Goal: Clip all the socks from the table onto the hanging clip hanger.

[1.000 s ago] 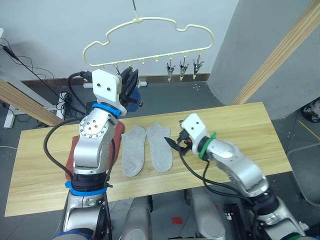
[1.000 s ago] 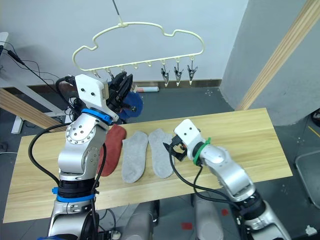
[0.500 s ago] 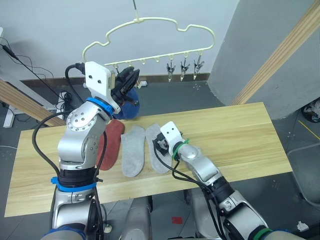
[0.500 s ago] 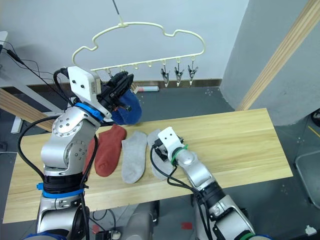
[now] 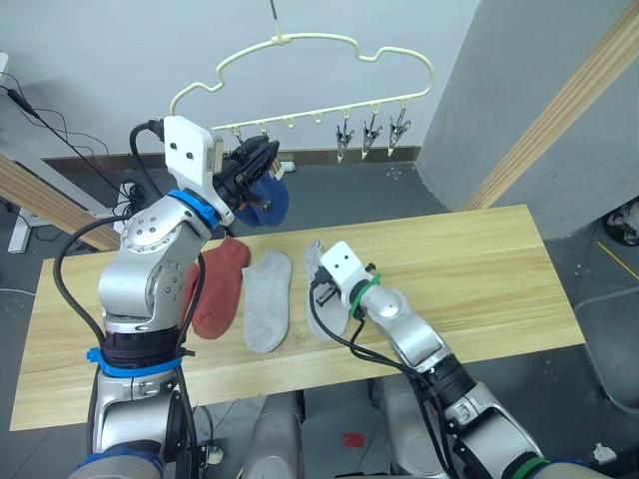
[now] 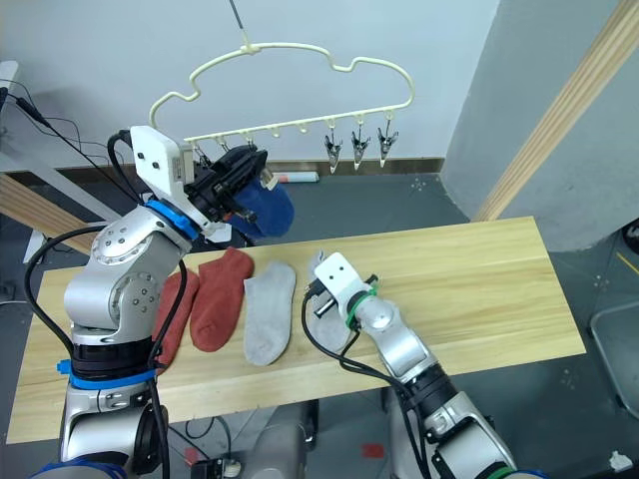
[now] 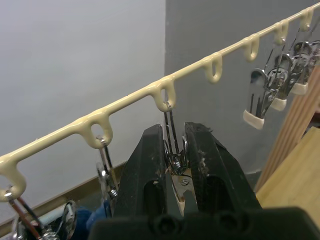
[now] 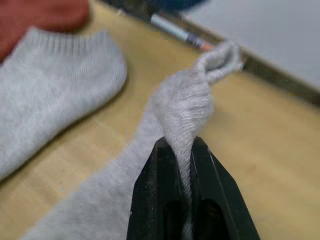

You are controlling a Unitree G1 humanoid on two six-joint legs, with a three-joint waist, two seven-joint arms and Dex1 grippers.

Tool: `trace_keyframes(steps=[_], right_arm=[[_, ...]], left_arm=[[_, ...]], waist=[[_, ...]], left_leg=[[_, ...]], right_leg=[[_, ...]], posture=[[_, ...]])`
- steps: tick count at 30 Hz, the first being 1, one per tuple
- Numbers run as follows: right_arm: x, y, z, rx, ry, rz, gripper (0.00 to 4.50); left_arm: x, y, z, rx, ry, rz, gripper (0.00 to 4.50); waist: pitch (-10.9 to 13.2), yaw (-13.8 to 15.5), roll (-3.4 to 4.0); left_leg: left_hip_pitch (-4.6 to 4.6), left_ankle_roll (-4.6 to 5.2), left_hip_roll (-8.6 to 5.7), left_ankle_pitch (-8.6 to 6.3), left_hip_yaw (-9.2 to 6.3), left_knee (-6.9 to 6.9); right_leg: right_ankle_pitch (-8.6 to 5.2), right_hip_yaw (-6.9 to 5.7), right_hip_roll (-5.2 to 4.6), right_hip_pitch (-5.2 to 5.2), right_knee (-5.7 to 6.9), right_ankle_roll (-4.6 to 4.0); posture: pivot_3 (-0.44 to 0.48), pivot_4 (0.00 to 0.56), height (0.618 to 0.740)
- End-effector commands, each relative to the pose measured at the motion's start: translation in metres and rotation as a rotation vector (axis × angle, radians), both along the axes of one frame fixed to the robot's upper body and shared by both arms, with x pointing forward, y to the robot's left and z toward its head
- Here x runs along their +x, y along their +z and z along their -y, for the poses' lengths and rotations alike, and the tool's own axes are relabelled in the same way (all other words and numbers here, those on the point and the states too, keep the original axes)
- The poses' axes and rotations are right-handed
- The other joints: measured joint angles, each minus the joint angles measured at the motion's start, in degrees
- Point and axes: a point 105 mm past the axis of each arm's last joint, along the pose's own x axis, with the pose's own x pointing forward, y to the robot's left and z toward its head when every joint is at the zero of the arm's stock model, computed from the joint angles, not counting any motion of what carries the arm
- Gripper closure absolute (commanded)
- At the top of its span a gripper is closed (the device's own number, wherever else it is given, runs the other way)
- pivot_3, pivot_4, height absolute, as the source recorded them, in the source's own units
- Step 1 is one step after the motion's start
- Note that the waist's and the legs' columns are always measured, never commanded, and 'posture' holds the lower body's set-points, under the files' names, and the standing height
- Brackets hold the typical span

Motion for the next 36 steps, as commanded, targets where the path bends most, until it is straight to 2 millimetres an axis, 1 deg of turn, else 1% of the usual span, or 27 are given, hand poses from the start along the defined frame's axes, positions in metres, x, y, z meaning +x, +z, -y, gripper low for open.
trace_keyframes(steps=[1, 4, 10, 15, 26, 36], right_arm=[[-0.009, 0.041, -0.015, -0.017, 0.13, 0.198, 4.5], [-0.007, 0.053, -0.018, -0.053, 0.171, 0.284, 4.5], [-0.004, 0.072, -0.023, -0.075, 0.208, 0.387, 4.5], [-0.003, 0.077, -0.025, -0.078, 0.218, 0.412, 4.5], [0.005, 0.091, -0.021, -0.049, 0.168, 0.449, 4.5], [0.006, 0.097, -0.025, -0.022, 0.166, 0.437, 4.5]], left_arm=[[-0.006, 0.015, -0.002, -0.023, -0.031, 0.034, 4.16], [-0.006, 0.015, -0.001, -0.022, -0.042, 0.025, 4.16], [-0.009, 0.011, 0.002, -0.01, -0.066, 0.01, 4.16], [-0.01, 0.008, 0.002, -0.009, -0.07, 0.002, 4.16], [-0.011, 0.005, 0.001, 0.008, -0.074, -0.002, 4.16], [-0.01, 0.004, 0.002, 0.005, -0.074, -0.003, 4.16]], waist=[[0.0, -0.2, 0.0], [0.0, -0.4, 0.0], [0.0, -0.3, 0.0], [0.0, -0.3, 0.0], [0.0, -0.3, 0.0], [0.0, -0.3, 0.0]], left_leg=[[0.01, 0.0, 0.0, 0.0, 0.01, 0.0], [0.02, 0.0, 0.01, 0.0, 0.01, 0.0], [0.0, 0.0, 0.0, 0.0, 0.01, 0.0], [0.0, 0.0, 0.0, 0.0, 0.01, 0.0], [0.0, -0.01, 0.0, 0.0, 0.01, 0.0], [0.0, -0.01, 0.01, 0.0, 0.02, 0.0]], right_leg=[[0.0, 0.0, 0.0, 0.0, 0.01, 0.0], [0.0, 0.0, 0.01, 0.0, 0.02, 0.0], [0.0, 0.01, -0.01, 0.0, 0.0, -0.01], [0.01, 0.01, -0.02, -0.01, 0.0, -0.01], [0.01, 0.01, -0.02, -0.01, 0.01, -0.02], [0.05, 0.01, -0.02, -0.01, 0.01, -0.07]], posture=[[-0.151, 0.388, 0.74], [-0.152, 0.388, 0.74], [-0.152, 0.386, 0.74], [-0.155, 0.385, 0.74], [-0.156, 0.381, 0.74], [-0.158, 0.381, 0.74]])
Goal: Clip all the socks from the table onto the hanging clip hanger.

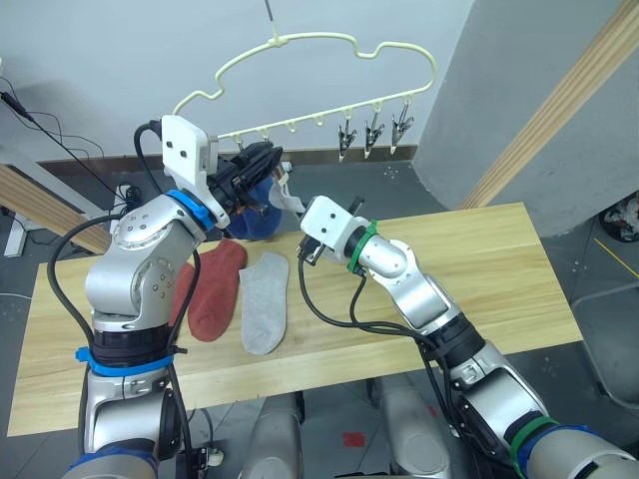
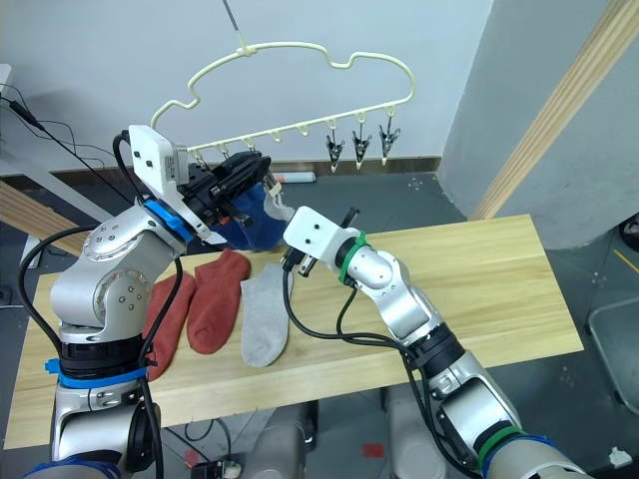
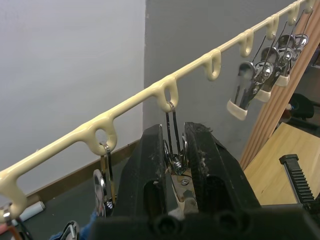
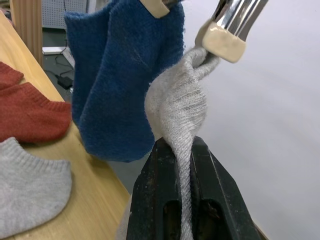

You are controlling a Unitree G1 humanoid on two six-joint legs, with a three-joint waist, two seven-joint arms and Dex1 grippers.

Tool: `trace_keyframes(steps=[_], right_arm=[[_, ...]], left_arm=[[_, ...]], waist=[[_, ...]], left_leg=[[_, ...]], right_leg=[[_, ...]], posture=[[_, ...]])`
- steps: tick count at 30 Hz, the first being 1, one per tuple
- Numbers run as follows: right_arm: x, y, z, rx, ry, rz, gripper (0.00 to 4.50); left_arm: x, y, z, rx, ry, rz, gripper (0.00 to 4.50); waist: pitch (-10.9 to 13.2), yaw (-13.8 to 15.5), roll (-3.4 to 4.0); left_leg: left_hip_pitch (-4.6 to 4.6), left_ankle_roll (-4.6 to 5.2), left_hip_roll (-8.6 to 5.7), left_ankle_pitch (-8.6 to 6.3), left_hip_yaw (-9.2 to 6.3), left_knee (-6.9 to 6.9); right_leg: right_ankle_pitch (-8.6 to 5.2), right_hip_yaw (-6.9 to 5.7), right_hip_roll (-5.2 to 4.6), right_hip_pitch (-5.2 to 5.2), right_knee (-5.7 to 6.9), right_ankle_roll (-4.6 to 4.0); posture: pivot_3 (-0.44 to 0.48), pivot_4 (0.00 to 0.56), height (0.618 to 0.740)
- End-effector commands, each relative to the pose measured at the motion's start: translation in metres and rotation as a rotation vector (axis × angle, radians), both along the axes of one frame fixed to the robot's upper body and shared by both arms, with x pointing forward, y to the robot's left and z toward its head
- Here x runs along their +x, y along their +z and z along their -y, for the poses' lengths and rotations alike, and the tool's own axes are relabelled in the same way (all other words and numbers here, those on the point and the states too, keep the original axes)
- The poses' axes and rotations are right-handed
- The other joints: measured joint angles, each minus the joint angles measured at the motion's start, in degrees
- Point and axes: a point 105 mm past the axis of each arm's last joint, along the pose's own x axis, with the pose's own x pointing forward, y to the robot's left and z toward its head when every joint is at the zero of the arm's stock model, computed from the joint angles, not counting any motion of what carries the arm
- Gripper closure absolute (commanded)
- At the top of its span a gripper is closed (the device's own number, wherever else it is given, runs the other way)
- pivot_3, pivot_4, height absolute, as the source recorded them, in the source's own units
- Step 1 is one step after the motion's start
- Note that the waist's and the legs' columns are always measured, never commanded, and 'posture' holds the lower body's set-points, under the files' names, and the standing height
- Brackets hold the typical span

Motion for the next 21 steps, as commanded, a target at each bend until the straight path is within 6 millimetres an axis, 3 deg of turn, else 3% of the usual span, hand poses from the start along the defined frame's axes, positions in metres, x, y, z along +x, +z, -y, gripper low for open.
trace_keyframes(steps=[1, 12, 14, 18, 19, 21], right_arm=[[-0.0026, 0.0172, -0.0047, 0.047, 0.014, 0.035, 4.5], [-0.0004, 0.0233, -0.0054, 0.074, 0.007, 0.033, 4.5], [-0.0004, 0.0241, -0.0059, 0.079, 0.008, 0.031, 4.5], [-0.0004, 0.024, -0.0056, 0.083, 0.009, 0.027, 4.5], [-0.0004, 0.0239, -0.0057, 0.084, 0.01, 0.026, 4.5], [-0.0006, 0.0239, -0.006, 0.085, 0.011, 0.024, 4.5]], left_arm=[[-0.0065, 0.0066, 0.0013, 0.004, -0.012, 0.038, 4.16], [-0.0074, 0.003, 0.0, 0.003, -0.006, 0.022, 4.16], [-0.0068, 0.0021, -0.002, -0.001, 0.004, 0.016, 3.42], [-0.006, -0.0006, -0.0044, 0.009, 0.007, 0.001, 2.39], [-0.0065, -0.001, -0.0047, 0.011, 0.003, -0.002, 2.17], [-0.0076, -0.0024, -0.0062, 0.017, -0.001, -0.014, 2.17]], waist=[[0.0, 0.0, 0.0], [0.0, 0.0, 0.0], [0.0, 0.0, 0.0], [0.0, 0.0, 0.0], [0.0, 0.0, 0.0], [0.0, 0.0, 0.0]], left_leg=[[0.0, 0.0, 0.0, 0.0, 0.0, 0.0], [0.0, 0.0, 0.0, 0.0, 0.01, 0.0], [0.01, 0.0, 0.01, 0.0, 0.0, 0.0], [0.0, 0.0, 0.0, 0.0, 0.0, 0.0], [0.0, 0.0, 0.0, 0.0, 0.0, 0.0], [0.01, 0.0, 0.0, 0.0, 0.01, 0.0]], right_leg=[[0.0, 0.0, 0.0, 0.0, 0.0, 0.0], [0.01, 0.0, 0.0, 0.0, 0.0, -0.01], [0.01, -0.01, 0.0, 0.0, 0.0, -0.02], [0.01, 0.0, 0.0, 0.0, 0.0, -0.02], [0.01, -0.01, 0.0, 0.0, 0.0, -0.02], [0.01, 0.0, 0.0, 0.0, 0.01, -0.02]], posture=[[-0.158, 0.381, 0.74], [-0.156, 0.38, 0.74], [-0.156, 0.38, 0.74], [-0.153, 0.38, 0.74], [-0.153, 0.38, 0.74], [-0.153, 0.38, 0.74]])
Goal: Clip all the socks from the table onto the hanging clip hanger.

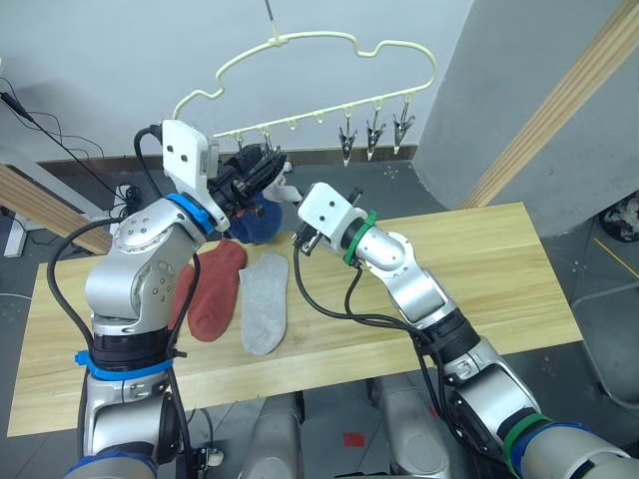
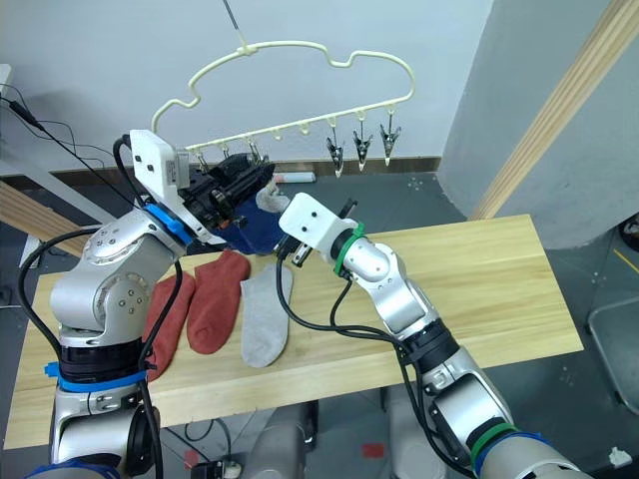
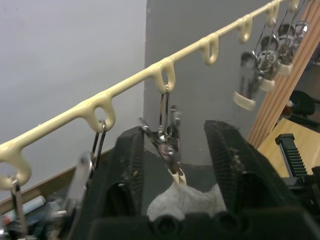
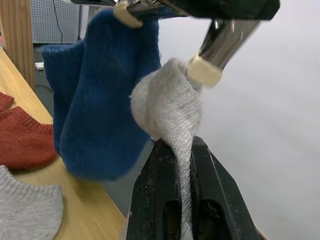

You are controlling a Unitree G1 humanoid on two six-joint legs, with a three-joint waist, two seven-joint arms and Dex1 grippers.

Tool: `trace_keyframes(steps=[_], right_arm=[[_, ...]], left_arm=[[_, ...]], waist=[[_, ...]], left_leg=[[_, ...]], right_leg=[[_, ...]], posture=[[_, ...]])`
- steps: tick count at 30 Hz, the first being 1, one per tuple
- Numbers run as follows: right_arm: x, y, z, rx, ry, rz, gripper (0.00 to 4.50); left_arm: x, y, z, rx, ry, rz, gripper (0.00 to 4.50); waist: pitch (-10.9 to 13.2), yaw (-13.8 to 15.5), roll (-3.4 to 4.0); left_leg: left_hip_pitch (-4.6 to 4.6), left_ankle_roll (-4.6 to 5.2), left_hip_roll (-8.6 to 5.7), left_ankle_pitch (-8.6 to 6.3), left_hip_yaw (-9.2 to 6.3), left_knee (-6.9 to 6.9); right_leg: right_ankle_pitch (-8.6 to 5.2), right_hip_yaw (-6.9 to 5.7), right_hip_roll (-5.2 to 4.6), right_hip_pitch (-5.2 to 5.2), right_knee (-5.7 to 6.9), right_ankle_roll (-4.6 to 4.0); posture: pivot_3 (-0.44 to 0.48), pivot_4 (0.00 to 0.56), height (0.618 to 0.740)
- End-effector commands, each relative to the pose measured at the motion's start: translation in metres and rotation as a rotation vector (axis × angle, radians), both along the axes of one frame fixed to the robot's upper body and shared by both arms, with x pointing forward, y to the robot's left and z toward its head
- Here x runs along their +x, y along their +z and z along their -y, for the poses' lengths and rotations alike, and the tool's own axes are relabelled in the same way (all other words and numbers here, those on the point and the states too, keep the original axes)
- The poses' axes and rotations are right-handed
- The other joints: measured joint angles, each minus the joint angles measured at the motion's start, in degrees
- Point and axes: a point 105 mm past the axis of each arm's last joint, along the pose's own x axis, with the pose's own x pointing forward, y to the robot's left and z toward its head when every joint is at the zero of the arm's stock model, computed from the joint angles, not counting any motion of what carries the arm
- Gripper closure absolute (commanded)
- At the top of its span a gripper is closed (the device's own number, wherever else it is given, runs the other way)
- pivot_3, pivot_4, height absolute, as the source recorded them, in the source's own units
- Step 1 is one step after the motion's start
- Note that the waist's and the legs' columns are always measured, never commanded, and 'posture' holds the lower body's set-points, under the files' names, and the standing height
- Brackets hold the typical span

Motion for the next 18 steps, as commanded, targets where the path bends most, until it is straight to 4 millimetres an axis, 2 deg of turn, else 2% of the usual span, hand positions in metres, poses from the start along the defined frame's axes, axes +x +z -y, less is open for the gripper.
trace_keyframes(steps=[1, 10, 18], right_arm=[[-0.003, 0.01, -0.003, 0.033, 0.015, 0.019, 4.5], [-0.005, 0.007, -0.005, 0.054, 0.024, -0.024, 4.5], [-0.005, 0.005, -0.006, 0.049, 0.03, -0.034, 4.5]], left_arm=[[-0.007, 0.004, -0.004, 0.004, -0.009, 0.01, 2.17], [-0.02, -0.006, -0.003, 0.041, -0.07, -0.031, 2.17], [-0.022, -0.012, -0.009, 0.072, -0.07, -0.054, 2.17]], waist=[[0.0, 0.0, 0.0], [0.0, 0.0, 0.0], [0.0, -0.1, 0.01]], left_leg=[[0.0, 0.0, 0.0, 0.0, 0.0, 0.0], [0.01, 0.0, 0.01, 0.0, 0.01, 0.0], [0.04, 0.0, 0.03, 0.0, 0.03, 0.0]], right_leg=[[0.0, 0.0, 0.0, 0.0, 0.0, 0.0], [0.02, 0.0, 0.0, 0.0, 0.01, -0.03], [0.03, 0.0, 0.0, 0.0, 0.01, -0.04]], posture=[[-0.153, 0.38, 0.74], [-0.145, 0.375, 0.74], [-0.142, 0.372, 0.74]])
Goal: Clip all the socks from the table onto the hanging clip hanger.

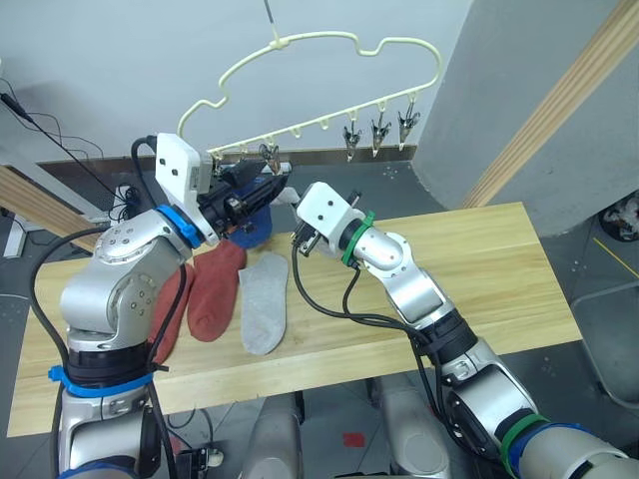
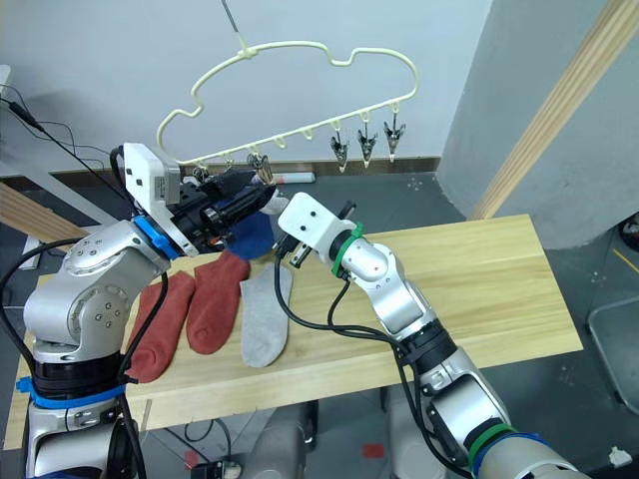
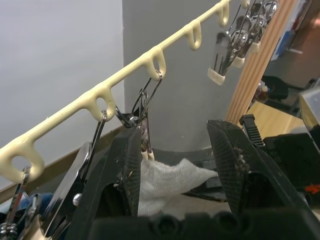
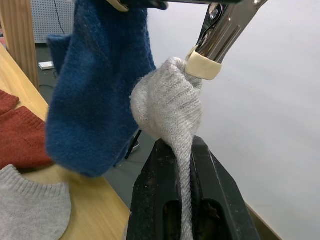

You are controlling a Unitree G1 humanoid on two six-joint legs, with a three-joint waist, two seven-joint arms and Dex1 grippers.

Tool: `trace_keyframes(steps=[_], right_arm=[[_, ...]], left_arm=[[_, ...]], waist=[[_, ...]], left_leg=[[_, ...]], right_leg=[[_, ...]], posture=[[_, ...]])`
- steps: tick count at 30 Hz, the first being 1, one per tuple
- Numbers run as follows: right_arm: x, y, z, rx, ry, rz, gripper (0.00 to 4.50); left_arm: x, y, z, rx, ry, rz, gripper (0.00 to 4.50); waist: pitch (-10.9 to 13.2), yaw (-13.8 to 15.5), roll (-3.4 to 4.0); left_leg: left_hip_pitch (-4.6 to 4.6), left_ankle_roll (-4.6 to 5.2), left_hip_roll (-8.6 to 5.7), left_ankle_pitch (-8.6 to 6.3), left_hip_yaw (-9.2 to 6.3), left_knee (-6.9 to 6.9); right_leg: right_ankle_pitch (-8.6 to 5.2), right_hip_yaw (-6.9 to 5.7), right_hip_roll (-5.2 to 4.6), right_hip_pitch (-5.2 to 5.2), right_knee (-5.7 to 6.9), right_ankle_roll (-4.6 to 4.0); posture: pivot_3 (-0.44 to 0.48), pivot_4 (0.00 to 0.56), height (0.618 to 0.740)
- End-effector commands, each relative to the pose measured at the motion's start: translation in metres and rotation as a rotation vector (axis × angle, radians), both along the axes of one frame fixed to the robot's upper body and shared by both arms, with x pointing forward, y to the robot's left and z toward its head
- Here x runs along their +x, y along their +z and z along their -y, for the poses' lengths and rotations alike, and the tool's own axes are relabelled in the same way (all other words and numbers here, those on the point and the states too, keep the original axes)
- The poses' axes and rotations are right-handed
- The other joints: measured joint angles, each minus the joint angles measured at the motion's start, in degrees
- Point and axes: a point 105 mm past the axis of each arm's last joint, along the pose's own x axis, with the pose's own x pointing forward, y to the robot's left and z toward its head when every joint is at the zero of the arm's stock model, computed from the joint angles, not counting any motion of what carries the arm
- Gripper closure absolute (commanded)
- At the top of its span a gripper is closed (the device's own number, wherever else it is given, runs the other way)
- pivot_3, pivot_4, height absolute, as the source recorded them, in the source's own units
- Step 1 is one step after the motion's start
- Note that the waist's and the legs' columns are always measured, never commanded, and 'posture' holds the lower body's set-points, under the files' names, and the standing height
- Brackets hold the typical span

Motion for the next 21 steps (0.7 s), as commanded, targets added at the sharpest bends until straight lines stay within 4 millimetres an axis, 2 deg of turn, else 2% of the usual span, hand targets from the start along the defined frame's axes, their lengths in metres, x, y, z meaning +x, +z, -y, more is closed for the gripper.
trace_keyframes(steps=[1, 2, 3, 4, 9, 15, 18, 21], right_arm=[[-0.006, 0.009, -0.004, 0.046, 0.031, 0.006, 4.5], [-0.006, 0.009, -0.004, 0.056, 0.032, 0.0, 4.5], [-0.007, 0.009, -0.004, 0.063, 0.034, -0.006, 3.94], [-0.007, 0.008, -0.004, 0.065, 0.037, -0.011, 3.72], [-0.012, 0.001, -0.006, 0.02, 0.069, -0.036, 2.04], [-0.024, -0.015, 0.003, -0.047, 0.101, -0.092, 2.04], [-0.036, -0.019, 0.02, -0.075, 0.103, -0.112, 2.04], [-0.045, -0.014, 0.039, -0.062, 0.078, -0.132, 2.04]], left_arm=[[-0.002, -0.005, -0.005, 0.018, 0.008, -0.014, 2.17], [-0.002, -0.005, -0.006, 0.019, 0.01, -0.013, 2.17], [-0.002, -0.004, -0.006, 0.02, 0.01, -0.012, 2.14], [-0.002, -0.004, -0.006, 0.02, 0.01, -0.012, 2.14], [-0.003, -0.005, -0.006, 0.024, 0.008, -0.011, 2.14], [-0.008, -0.009, -0.011, 0.058, 0.016, 0.002, 2.14], [-0.017, -0.013, -0.015, 0.124, 0.008, 0.023, 2.14], [-0.025, -0.018, -0.021, 0.197, -0.004, 0.045, 2.14]], waist=[[0.0, 0.0, 0.0], [0.0, 0.0, 0.0], [0.0, 0.0, 0.0], [0.0, 0.0, 0.0], [0.0, 0.0, 0.01], [0.0, 0.0, 0.01], [0.0, 0.0, 0.02], [0.0, 0.0, 0.03]], left_leg=[[0.0, 0.0, 0.0, 0.0, -0.01, 0.0], [0.0, 0.0, 0.0, 0.0, 0.0, 0.0], [0.0, 0.0, 0.0, 0.0, 0.01, 0.0], [0.0, 0.0, 0.0, 0.0, 0.01, 0.0], [0.0, 0.0, 0.0, 0.0, 0.01, 0.0], [0.0, 0.0, 0.01, 0.0, 0.01, -0.01], [0.01, 0.0, 0.01, 0.0, 0.02, -0.01], [0.01, 0.0, 0.01, 0.0, 0.03, -0.01]], right_leg=[[0.0, 0.0, 0.0, 0.0, 0.0, 0.0], [0.0, 0.0, 0.0, 0.0, 0.0, 0.0], [0.0, 0.0, 0.0, 0.0, -0.01, 0.0], [0.0, 0.0, 0.0, 0.0, -0.01, 0.0], [0.0, 0.0, 0.0, 0.0, -0.01, -0.01], [0.01, 0.0, 0.0, 0.0, -0.01, -0.01], [0.0, 0.01, 0.0, -0.01, -0.01, -0.01], [0.0, 0.02, 0.0, 0.0, -0.02, 0.0]], posture=[[-0.141, 0.372, 0.74], [-0.141, 0.372, 0.74], [-0.141, 0.372, 0.74], [-0.142, 0.371, 0.74], [-0.141, 0.368, 0.74], [-0.135, 0.364, 0.74], [-0.125, 0.364, 0.74], [-0.121, 0.363, 0.74]])
